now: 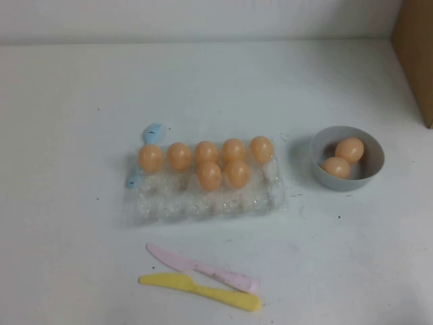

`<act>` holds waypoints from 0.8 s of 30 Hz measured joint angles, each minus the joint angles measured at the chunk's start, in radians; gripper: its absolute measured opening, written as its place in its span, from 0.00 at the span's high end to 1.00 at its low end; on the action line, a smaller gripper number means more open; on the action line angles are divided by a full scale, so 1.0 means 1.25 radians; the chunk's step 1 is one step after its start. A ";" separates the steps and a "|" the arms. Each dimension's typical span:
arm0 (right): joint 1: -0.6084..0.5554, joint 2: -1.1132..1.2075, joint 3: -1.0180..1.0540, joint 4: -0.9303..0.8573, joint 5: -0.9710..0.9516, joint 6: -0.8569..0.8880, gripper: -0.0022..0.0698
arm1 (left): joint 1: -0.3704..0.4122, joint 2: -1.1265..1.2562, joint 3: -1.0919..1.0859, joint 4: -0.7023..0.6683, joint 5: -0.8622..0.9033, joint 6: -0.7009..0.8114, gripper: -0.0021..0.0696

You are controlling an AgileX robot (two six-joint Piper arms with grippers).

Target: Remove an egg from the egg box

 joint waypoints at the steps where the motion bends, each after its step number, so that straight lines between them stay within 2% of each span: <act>1: 0.000 0.000 0.000 0.000 0.000 0.000 0.99 | 0.000 0.000 0.000 0.000 0.000 0.000 0.98; 15: 0.000 0.000 0.000 0.000 0.000 0.000 0.99 | 0.000 0.000 0.000 0.000 -0.004 0.000 0.98; 20: 0.000 0.000 0.000 0.000 0.000 0.000 0.99 | 0.000 0.000 0.000 -0.048 -0.027 -0.024 0.98; 24: 0.000 0.000 0.000 0.000 0.000 0.000 0.99 | 0.000 0.000 0.000 -0.131 -0.068 -0.077 0.98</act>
